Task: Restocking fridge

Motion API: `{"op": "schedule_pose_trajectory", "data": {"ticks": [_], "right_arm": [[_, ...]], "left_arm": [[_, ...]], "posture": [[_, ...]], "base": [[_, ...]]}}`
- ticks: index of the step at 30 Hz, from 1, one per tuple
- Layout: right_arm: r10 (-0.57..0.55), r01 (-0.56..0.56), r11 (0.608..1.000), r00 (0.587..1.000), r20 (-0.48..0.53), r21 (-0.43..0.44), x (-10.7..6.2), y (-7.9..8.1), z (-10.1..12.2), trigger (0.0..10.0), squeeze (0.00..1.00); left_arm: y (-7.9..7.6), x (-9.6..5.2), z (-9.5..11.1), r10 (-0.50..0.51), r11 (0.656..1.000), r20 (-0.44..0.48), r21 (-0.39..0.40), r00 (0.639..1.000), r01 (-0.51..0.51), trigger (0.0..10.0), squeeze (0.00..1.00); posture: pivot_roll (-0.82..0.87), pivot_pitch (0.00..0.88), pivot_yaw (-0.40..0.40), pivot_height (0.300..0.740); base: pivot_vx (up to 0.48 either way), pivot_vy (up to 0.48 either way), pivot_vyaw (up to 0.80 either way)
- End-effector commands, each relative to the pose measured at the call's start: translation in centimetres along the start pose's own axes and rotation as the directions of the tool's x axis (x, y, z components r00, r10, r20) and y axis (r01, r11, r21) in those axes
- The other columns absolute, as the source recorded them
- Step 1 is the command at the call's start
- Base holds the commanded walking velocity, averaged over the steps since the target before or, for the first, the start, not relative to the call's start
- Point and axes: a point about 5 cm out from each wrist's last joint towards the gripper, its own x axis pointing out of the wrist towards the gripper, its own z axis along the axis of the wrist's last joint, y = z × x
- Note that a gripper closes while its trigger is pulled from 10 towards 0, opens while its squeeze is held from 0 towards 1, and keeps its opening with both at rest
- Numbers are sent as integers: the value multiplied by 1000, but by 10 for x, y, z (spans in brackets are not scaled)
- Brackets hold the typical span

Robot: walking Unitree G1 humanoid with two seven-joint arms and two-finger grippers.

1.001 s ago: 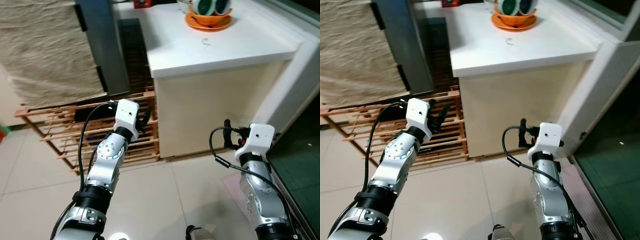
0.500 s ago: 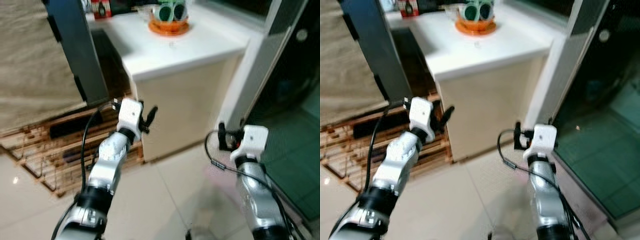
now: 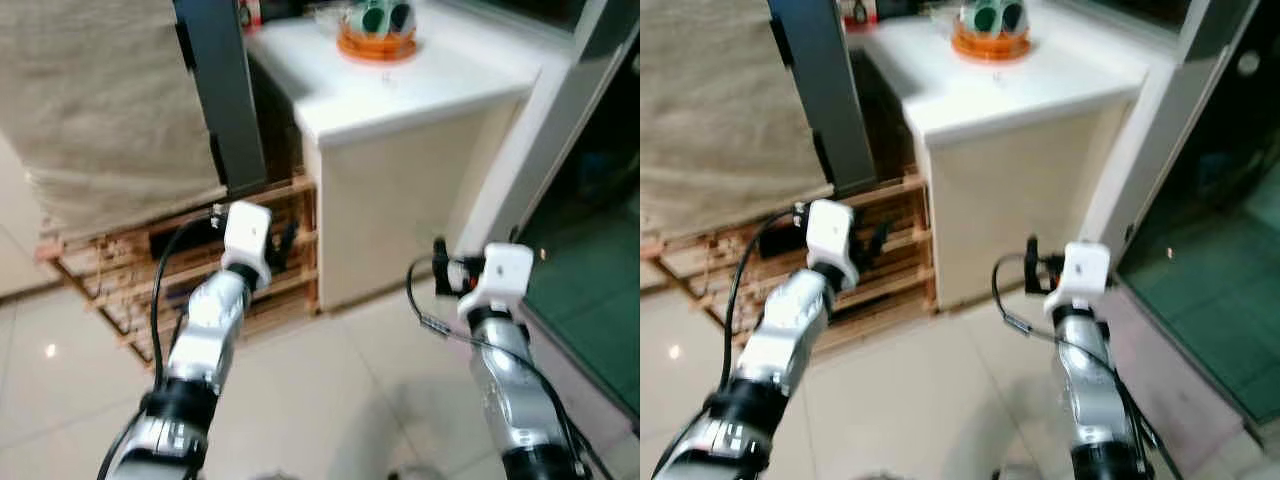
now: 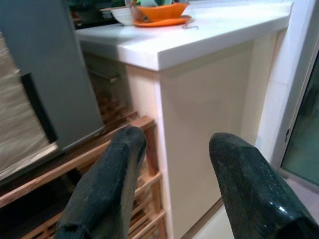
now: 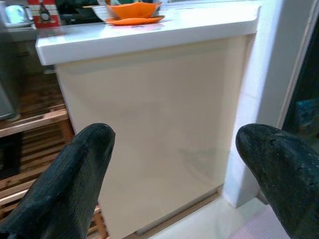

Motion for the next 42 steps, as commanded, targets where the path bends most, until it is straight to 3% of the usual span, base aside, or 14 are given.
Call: {"op": "schedule_pose_trajectory", "data": {"ticks": [1, 8, 14, 23, 29, 33, 36, 42], "right_arm": [[6, -6, 1000, 1000, 1, 2, 0, 1, 0, 10000, 0], [16, -16, 1000, 1000, -3, 20, 1, 3, -1, 10000, 0], [63, -63, 998, 998, 13, 1, -1, 11, 1, 10000, 0], [108, -108, 994, 994, 35, 3, 0, 20, 4, 10000, 0], [127, -127, 992, 991, 39, 12, -1, 24, 5, 10000, 0], [193, -196, 980, 978, 79, 30, -5, 36, 11, 10000, 0], [183, -188, 981, 978, 99, 41, -10, 33, 12, 10000, 0], [42, -48, 998, 994, 102, 51, -17, 8, 9, 10000, 0]], "left_arm": [[-3, 3, 2, -2, 1000, -6, 7, 1000, 3, 10000, 0], [-1, 5, 3, 22, 1000, -4, 13, 1000, -22, 10000, 0], [-1, 8, 6, 44, 998, 8, 52, 999, -45, 10000, 0], [0, 13, 15, 100, 995, 40, -15, 994, -100, 10000, 0], [-1, 14, 21, 96, 995, 76, 10, 992, -97, 10000, 0], [-5, 19, 31, 67, 996, 112, 46, 991, -73, 10000, 0], [-6, 21, 33, 66, 997, 113, 40, 991, -71, 10000, 0], [-12, 24, 34, 52, 998, 124, 21, 991, -55, 10000, 0]], "posture": [[-147, 0, 67, 740], [-147, 0, 67, 740], [-147, 0, 69, 740], [-144, 0, 71, 740], [-142, 0, 71, 740], [-136, 0, 70, 740], [-130, 0, 70, 740], [-146, 0, 80, 740]], "base": [[0, 480, 594], [0, 480, 168], [0, 0, 0], [214, 356, 0], [297, 375, 0], [367, 308, 0], [403, 263, 0], [409, 248, 0]]}}
